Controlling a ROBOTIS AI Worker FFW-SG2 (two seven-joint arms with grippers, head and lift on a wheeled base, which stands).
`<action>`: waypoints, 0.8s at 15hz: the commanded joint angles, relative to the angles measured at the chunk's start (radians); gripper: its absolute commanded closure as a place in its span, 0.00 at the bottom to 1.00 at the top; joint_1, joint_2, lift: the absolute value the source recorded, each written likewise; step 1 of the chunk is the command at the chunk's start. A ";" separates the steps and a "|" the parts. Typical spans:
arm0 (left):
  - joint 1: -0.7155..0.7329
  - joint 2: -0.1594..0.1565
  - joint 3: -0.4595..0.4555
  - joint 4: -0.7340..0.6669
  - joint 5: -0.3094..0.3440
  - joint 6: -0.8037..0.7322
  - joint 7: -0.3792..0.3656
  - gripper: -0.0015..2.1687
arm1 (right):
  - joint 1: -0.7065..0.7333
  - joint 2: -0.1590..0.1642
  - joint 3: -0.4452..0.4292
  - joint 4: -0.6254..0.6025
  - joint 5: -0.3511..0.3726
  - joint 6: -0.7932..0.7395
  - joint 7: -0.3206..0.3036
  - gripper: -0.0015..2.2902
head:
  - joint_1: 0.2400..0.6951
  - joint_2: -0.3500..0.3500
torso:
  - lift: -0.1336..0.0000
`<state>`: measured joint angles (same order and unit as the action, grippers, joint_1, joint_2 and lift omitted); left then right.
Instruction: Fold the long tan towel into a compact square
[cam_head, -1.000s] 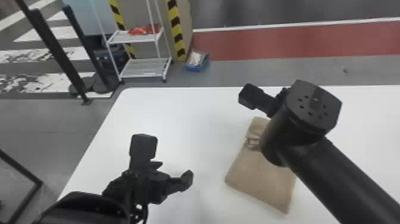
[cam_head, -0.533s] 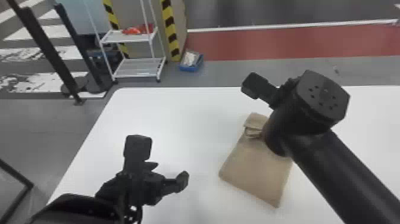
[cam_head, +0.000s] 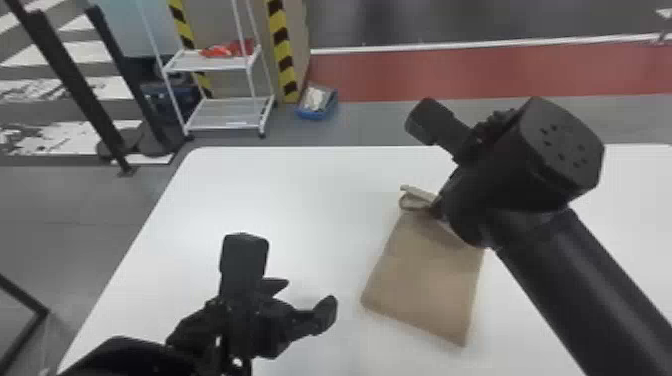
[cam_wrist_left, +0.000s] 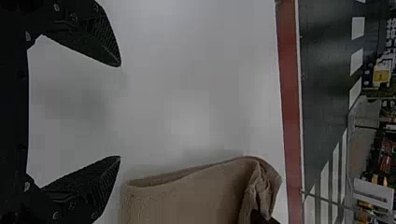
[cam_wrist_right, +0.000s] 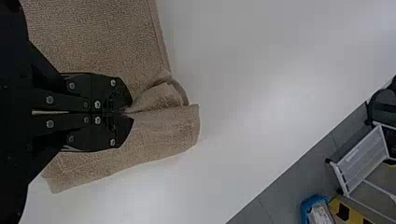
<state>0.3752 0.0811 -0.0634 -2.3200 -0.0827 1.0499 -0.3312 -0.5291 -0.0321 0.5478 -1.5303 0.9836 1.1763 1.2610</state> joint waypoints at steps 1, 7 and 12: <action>0.002 -0.001 -0.027 -0.001 0.046 -0.053 0.000 0.19 | 0.011 0.000 0.000 -0.004 0.001 0.004 0.000 0.60 | 1.00 0.67 | 0.07; 0.002 0.002 -0.047 0.031 0.090 -0.109 -0.029 0.99 | 0.023 -0.002 0.000 -0.007 0.007 0.004 -0.006 0.60 | 1.00 0.58 | 0.07; 0.005 0.009 -0.098 0.085 0.089 -0.133 -0.031 0.99 | 0.024 -0.002 -0.005 -0.031 0.003 0.007 0.001 0.60 | 1.00 0.54 | 0.07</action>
<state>0.3778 0.0889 -0.1478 -2.2383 0.0047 0.9200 -0.3621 -0.5088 -0.0335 0.5440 -1.5531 0.9873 1.1823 1.2609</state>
